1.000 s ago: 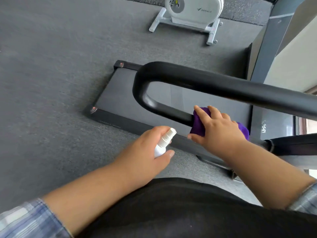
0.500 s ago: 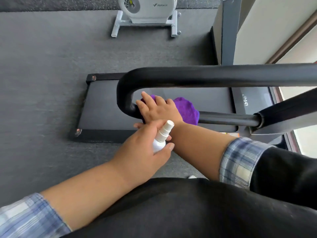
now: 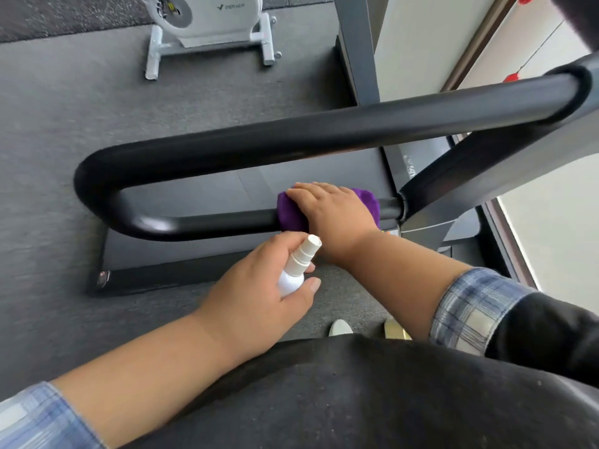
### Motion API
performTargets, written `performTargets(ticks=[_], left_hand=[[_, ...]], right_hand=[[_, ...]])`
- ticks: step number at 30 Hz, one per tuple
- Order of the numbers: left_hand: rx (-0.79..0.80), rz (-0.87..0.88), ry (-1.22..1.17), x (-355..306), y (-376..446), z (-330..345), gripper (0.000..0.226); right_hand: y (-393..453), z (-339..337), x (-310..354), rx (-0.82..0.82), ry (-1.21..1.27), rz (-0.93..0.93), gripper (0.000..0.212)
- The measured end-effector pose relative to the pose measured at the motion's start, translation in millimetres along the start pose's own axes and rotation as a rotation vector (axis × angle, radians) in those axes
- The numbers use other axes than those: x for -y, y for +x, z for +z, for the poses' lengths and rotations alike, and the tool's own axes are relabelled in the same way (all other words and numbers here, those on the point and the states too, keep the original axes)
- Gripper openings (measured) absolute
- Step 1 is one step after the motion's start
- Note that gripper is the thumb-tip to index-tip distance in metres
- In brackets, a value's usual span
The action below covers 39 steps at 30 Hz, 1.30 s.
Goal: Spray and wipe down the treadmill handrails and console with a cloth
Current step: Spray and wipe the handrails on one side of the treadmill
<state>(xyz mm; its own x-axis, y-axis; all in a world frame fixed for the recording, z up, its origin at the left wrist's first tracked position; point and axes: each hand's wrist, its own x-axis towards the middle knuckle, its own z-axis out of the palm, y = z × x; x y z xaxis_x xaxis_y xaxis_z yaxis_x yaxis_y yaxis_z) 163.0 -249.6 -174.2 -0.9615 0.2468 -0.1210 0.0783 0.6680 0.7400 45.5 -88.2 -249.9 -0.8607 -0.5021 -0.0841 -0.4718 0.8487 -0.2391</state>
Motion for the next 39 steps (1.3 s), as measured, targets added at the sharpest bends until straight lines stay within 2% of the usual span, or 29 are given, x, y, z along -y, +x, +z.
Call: performTargets(ticks=[2, 5, 10, 16, 20, 25, 29, 34, 39], left_hand=[[0.005, -0.007, -0.001, -9, 5, 10, 0.045], [0.002, -0.016, 0.009, -23, 10, 21, 0.047], [-0.025, -0.062, 0.044, -40, 12, 30, 0.041], [-0.114, -0.151, 0.081, -46, -1, 30, 0.045], [-0.152, -0.171, 0.083, -51, -1, 36, 0.046], [-0.133, -0.165, 0.103, -66, 13, 50, 0.043], [-0.149, -0.158, 0.100, -68, 20, 53, 0.041], [-0.152, -0.181, 0.089, -66, 19, 49, 0.040], [-0.181, -0.216, 0.096, -58, 8, 33, 0.041]], right_hand=[[-12, -6, -25, -0.038, 0.017, 0.053, 0.088], [-32, -10, -58, -0.116, -0.046, 0.107, 0.084], [-42, -4, -71, -0.091, -0.199, 0.010, 0.092], [-20, -2, -58, -0.033, -0.204, -0.081, 0.089], [-3, 0, -32, -0.008, -0.124, -0.162, 0.085], [3, -3, -30, 0.040, -0.084, -0.229, 0.098], [-10, -16, -70, 0.119, -0.024, -0.119, 0.105], [-21, -20, -87, 0.200, -0.204, -0.087, 0.122], [-1, -24, -73, 0.223, -0.158, -0.156, 0.107]])
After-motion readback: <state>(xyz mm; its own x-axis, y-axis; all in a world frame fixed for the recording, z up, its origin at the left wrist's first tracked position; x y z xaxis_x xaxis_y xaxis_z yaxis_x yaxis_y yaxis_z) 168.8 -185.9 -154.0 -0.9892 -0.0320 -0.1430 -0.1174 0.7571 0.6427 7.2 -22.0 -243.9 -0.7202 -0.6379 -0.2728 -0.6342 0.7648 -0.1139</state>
